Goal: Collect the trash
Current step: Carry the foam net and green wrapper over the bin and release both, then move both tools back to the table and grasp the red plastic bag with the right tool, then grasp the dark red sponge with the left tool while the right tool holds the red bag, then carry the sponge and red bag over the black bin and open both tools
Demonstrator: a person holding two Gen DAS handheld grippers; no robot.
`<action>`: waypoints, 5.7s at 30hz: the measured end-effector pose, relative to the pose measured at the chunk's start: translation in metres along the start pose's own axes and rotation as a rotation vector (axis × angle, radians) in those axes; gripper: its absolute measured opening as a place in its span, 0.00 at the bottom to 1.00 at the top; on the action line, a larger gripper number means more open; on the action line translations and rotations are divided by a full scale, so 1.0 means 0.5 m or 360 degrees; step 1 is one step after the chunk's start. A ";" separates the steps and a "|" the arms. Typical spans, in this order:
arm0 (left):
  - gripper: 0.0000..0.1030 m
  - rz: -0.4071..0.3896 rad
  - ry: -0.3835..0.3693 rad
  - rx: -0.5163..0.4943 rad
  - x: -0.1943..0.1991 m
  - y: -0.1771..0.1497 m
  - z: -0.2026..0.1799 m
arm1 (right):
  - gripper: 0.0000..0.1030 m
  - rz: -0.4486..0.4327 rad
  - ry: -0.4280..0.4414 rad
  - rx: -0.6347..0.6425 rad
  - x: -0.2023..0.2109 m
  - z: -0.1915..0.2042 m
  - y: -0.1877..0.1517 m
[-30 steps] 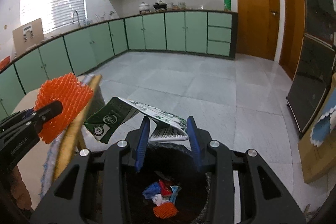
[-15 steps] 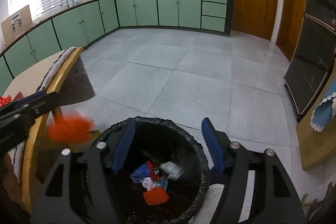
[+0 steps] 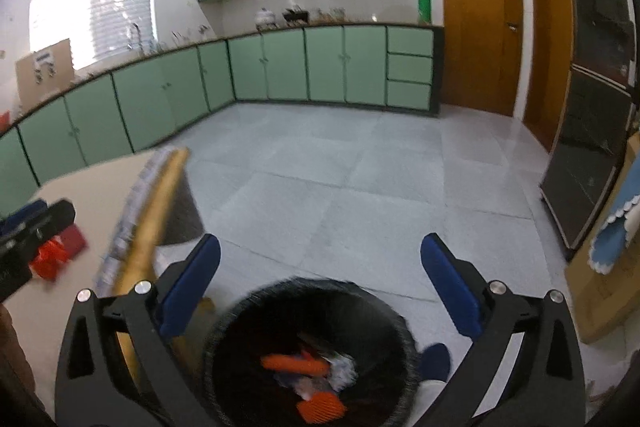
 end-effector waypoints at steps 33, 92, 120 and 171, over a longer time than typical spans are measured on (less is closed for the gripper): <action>0.65 0.0079 0.0703 0.0311 0.117 -0.100 0.553 | 0.94 0.0064 0.0658 0.0386 -0.049 0.639 -0.031; 0.17 0.0310 0.0611 0.0405 -0.009 -0.142 0.585 | 0.22 0.0272 0.0838 0.0453 -0.079 0.702 -0.041; 0.11 0.0134 0.0534 0.0354 0.073 -0.056 0.497 | 0.21 0.0130 0.0784 0.0392 -0.007 0.629 0.022; 0.11 0.0149 -0.0218 -0.0020 -0.076 -0.035 -0.109 | 0.21 0.0058 0.0059 0.0032 0.032 -0.009 -0.002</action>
Point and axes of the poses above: each gripper's, at about its wrist camera, not at the fingertips, and x roughly against the way its jaws point, z to its left, y to its top, the point moved 7 cm from there along -x, roughly the way its jaws point, and after that the axes turned 1 degree about -y, right-handed, at the moved point
